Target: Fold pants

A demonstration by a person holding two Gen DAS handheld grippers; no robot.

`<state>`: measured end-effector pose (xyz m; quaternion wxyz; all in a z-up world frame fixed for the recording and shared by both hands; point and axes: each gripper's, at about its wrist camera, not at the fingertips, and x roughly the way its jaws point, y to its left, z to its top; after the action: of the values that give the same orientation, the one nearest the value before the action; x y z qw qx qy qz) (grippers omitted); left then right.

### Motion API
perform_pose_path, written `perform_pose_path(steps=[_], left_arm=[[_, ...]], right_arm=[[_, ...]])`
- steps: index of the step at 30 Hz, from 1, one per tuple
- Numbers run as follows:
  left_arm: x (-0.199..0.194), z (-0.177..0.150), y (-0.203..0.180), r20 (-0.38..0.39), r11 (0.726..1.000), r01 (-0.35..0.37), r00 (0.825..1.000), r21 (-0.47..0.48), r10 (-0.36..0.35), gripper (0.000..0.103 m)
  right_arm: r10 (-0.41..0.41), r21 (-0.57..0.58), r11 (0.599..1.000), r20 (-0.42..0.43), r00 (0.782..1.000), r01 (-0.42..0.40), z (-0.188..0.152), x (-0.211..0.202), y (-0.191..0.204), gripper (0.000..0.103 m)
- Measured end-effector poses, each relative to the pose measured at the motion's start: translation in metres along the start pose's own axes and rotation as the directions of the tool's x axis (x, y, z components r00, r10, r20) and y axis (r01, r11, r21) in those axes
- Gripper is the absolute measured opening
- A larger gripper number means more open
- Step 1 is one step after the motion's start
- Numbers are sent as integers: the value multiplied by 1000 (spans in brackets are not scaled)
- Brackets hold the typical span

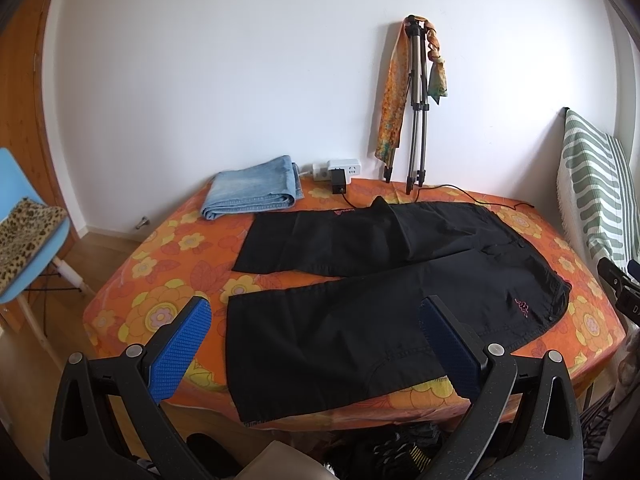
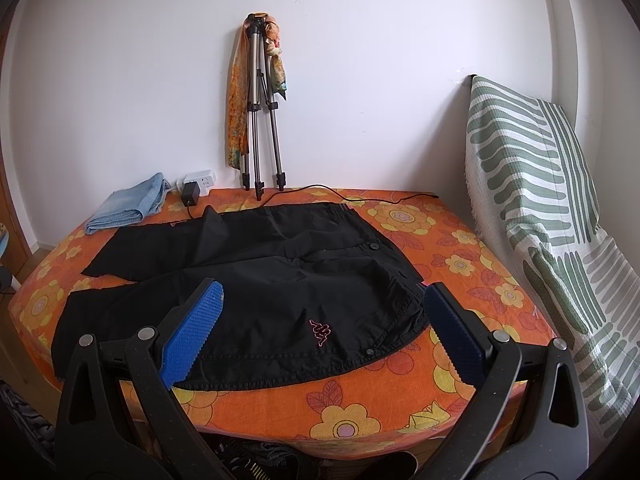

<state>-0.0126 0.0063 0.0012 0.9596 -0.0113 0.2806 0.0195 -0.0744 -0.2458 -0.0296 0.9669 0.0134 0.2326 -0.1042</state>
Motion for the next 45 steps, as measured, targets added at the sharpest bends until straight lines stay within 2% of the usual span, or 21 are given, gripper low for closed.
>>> perform_pose_path(steps=[15,29,32,37,40,45], left_arm=[[11,0,6,-21,1000,13,1000,-7,-13,103],[38,23,42,-22,1000,-24,999,-17,24,103],[48,28,52,-25,999,-49,998,-4,49,101],[68,25,71,-83,999,-41,996,-13,40,88],[77,15,75,-128,999,-37,991,24,40,79],[80,-7,69,-184,991,1,983,137,25,72]], right_arm=[[11,-16,1000,-15,1000,-11,-10,13,8,102],[80,-70,994,-18,997,-81,23,37,0,102],[83,-89,992,-29,996,-86,30,47,-1,94],[108,-44,993,-98,989,-112,31,70,-13,94],[117,-25,992,-141,983,-122,26,82,-21,89],[167,-51,982,-208,964,-182,15,94,-19,76]])
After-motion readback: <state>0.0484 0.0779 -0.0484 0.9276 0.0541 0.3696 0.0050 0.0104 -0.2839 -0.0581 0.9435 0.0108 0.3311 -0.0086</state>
